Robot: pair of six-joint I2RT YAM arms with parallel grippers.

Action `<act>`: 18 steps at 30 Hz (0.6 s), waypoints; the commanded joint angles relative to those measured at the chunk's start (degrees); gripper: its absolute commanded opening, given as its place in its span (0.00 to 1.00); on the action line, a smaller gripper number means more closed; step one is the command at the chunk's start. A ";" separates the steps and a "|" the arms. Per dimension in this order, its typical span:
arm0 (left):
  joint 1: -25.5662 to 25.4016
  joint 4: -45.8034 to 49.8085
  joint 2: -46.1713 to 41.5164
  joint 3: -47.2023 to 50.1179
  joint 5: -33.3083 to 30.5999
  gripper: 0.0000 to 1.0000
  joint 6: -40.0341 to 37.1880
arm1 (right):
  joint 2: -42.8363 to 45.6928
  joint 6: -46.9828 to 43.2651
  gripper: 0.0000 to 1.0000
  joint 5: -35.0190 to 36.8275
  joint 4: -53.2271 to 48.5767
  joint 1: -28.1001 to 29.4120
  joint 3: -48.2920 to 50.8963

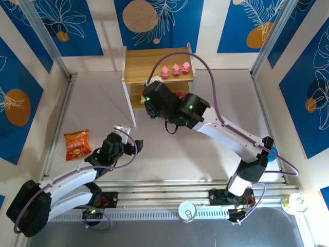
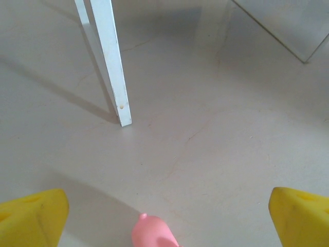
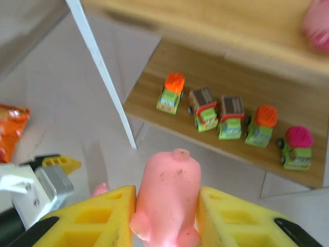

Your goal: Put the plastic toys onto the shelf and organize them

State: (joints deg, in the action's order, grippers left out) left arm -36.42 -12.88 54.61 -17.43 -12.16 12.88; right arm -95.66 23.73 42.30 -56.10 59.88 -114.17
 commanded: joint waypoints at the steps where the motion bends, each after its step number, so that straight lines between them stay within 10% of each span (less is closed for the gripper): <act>1: -0.68 -1.18 -1.44 -0.67 -1.19 1.00 -1.61 | -2.30 -3.99 0.33 1.67 -1.93 -0.91 -6.42; 18: -0.76 -1.09 -1.58 -0.58 -2.42 1.00 -1.87 | -19.32 -9.44 0.33 -1.58 -9.18 -8.77 -34.25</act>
State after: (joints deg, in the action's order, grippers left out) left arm -36.67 -12.93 53.67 -17.43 -13.56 11.81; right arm -113.58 16.10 42.00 -63.99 51.99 -145.32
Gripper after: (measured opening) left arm 0.997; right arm 0.329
